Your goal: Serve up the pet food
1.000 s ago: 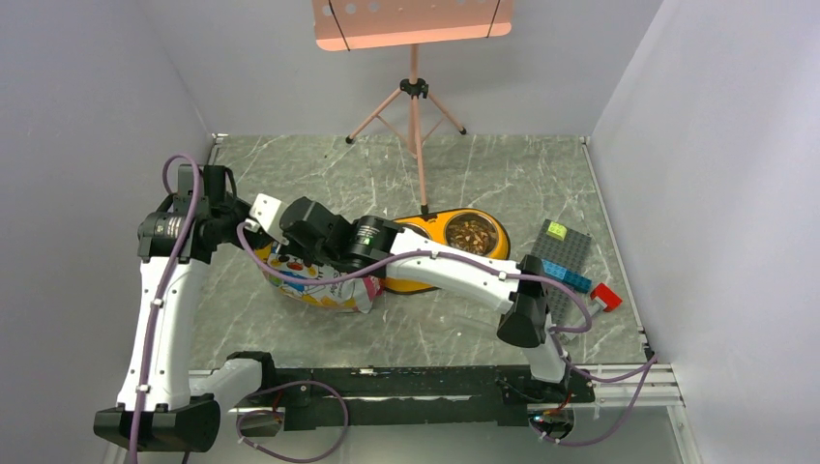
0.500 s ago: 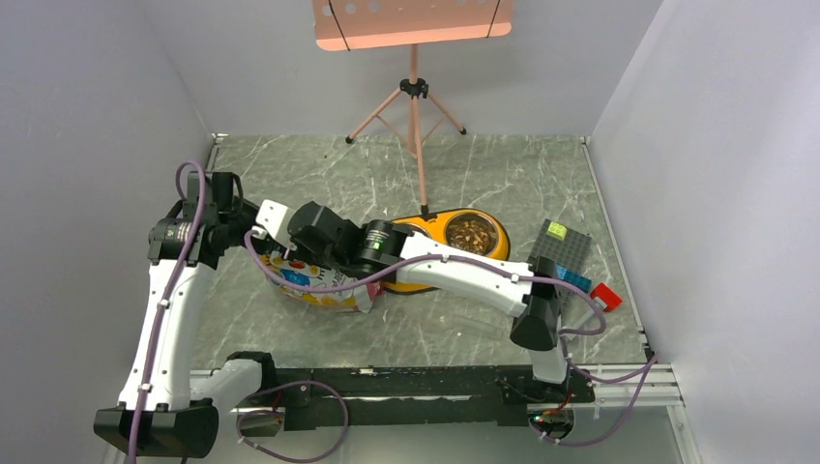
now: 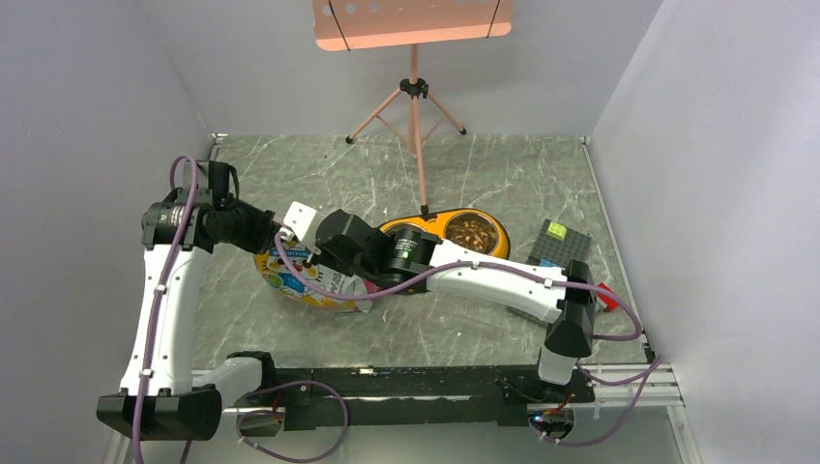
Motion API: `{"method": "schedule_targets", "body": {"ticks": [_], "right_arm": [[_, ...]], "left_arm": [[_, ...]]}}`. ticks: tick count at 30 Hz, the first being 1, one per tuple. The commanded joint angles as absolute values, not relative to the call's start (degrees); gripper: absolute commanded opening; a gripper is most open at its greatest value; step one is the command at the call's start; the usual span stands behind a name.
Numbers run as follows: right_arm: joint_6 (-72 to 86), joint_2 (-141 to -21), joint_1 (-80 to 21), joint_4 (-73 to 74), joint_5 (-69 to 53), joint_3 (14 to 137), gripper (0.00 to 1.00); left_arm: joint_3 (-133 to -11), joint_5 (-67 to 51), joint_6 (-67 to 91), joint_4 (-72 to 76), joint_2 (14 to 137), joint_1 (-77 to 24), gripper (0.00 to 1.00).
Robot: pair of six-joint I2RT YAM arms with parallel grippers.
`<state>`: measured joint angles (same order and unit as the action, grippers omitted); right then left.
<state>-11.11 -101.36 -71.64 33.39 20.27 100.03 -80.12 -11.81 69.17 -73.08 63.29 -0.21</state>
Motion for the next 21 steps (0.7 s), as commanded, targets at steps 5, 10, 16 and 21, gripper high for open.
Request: {"method": "schedule_targets", "body": {"ticks": [5, 10, 16, 21], "right_arm": [[-9.00, -90.70, -69.61, 38.06, 25.36, 93.64, 0.00], [-7.70, -85.38, -69.52, 37.55, 25.17, 90.69, 0.13], [-6.52, -84.31, -69.83, 37.25, 19.16, 89.74, 0.00], [-6.48, -84.62, -70.48, 36.53, 17.83, 90.46, 0.00]], "left_arm": [[-82.00, -6.91, 69.20, -72.16, 60.69, 1.74, 0.00], [-80.86, -7.21, 69.10, -71.49, 59.88, 1.77, 0.00], [-71.80, -14.24, 72.71, -63.56, 55.69, 0.93, 0.00], [-72.90, -12.94, 73.83, -63.27, 55.31, -4.67, 0.52]]}}
